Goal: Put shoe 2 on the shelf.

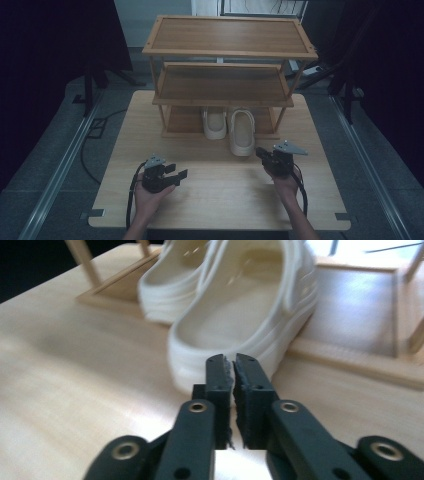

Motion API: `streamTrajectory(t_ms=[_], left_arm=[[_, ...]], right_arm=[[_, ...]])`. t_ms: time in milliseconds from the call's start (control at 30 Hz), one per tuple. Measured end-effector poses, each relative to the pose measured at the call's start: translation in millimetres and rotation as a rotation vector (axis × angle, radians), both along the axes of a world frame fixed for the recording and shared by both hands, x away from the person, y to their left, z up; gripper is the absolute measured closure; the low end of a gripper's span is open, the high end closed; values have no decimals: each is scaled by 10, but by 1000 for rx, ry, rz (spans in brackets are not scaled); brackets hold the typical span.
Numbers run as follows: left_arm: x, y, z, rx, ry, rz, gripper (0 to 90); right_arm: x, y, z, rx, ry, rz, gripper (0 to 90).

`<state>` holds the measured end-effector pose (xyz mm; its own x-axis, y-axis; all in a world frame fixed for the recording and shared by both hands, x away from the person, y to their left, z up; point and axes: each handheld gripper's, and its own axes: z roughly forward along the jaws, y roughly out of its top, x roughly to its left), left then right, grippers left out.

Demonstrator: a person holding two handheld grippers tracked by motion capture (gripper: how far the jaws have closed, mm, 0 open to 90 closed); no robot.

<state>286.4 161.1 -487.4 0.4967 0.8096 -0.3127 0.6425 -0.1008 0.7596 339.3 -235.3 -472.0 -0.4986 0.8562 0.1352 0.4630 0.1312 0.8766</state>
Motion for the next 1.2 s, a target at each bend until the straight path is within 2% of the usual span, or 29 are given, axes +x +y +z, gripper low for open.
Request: streamTrajectory(t_ms=[100,167,267,333,400,700,800,1133,1200], left_arm=[[1,1,-1,0,1,0,412],[1,-2,-1,1,1,0,412],[4,-5,-2,1,1,-1,412],[8,-3,-9,3,3,0,412],[11,-1,-13,3,4,1,412],[20,-4,-35,8,11,1,412],[21,3,-37,7,11,1,411],[25,2,-42,8,13,2,412],[25,14,-38,6,13,6,412]], right_arm=[[-77,8,-34,-14,14,33,893],[-99,35,-77,-43,26,51,897],[-77,86,-162,-69,62,74,898],[-47,134,-211,-98,75,83,899],[-17,164,-233,-108,76,83,899],[198,261,-256,-86,87,54,898],[267,298,-265,-94,81,44,899],[535,384,-309,-68,75,2,898],[599,399,-312,-49,85,-2,898]])
